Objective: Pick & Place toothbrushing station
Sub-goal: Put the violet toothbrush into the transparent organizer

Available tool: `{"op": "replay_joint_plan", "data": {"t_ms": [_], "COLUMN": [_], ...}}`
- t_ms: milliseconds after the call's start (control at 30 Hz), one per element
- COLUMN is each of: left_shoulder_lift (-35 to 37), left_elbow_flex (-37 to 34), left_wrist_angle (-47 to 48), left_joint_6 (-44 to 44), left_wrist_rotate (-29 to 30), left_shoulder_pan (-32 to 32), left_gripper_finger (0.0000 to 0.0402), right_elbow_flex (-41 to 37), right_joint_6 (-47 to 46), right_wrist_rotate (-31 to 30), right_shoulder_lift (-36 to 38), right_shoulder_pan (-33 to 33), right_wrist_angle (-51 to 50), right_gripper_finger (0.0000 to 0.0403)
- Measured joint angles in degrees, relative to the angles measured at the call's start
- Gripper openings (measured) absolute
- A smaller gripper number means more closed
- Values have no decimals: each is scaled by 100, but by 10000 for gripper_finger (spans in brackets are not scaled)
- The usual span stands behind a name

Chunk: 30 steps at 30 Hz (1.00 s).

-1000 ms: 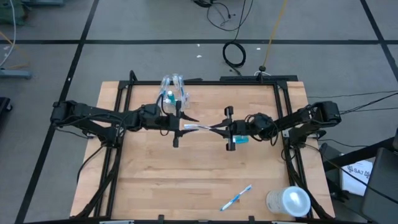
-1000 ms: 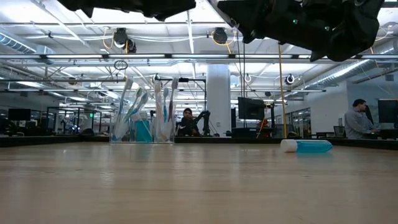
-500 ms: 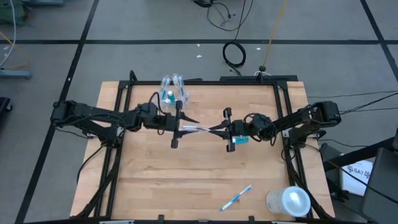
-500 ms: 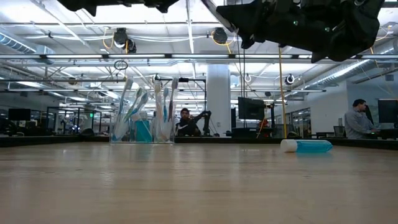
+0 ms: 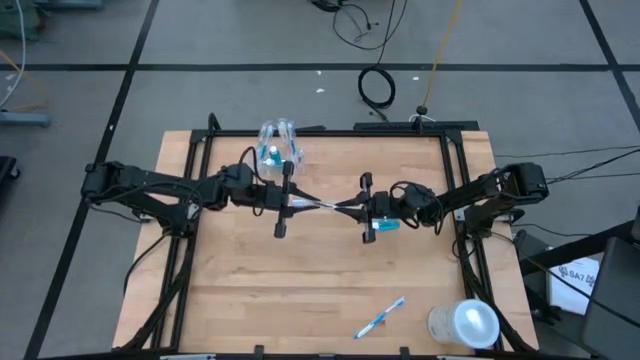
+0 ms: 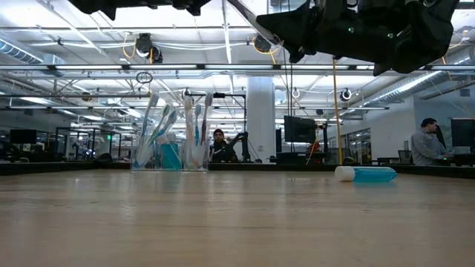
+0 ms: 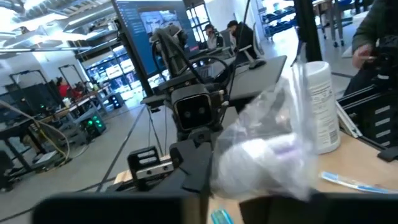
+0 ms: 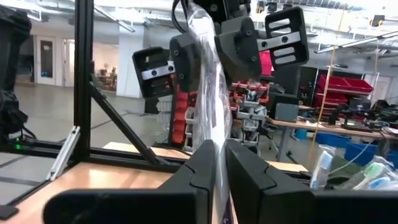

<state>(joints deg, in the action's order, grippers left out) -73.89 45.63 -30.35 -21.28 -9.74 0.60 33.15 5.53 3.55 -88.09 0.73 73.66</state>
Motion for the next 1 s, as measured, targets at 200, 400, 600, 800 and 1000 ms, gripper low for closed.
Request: {"op": "replay_joint_plan", "data": {"t_ms": [200,400,600,800,1000], "left_shoulder_lift": [2,2,96,645,1411], "left_elbow_flex": [0,0,0,-2,-2], "left_wrist_angle": [199,416,931,2110,3605], "left_joint_6": [74,100,485,821,1901], "left_wrist_rotate": [510,713,1656,3929,5073], "left_shoulder_pan": [-12,-13,-12,12,210], "left_gripper_finger": [13,37,9,22,7], "right_elbow_flex": [0,0,0,-2,-2], "right_joint_6": [436,561,609,736,776], "right_wrist_rotate": [-120,-97,-87,-85,-81], "right_shoulder_lift": [0,0,72,70,66], "right_shoulder_pan": [-24,-43,34,44,48], "right_wrist_angle": [-26,-17,26,161,150], "right_gripper_finger": [44,85,118,125,123]}}
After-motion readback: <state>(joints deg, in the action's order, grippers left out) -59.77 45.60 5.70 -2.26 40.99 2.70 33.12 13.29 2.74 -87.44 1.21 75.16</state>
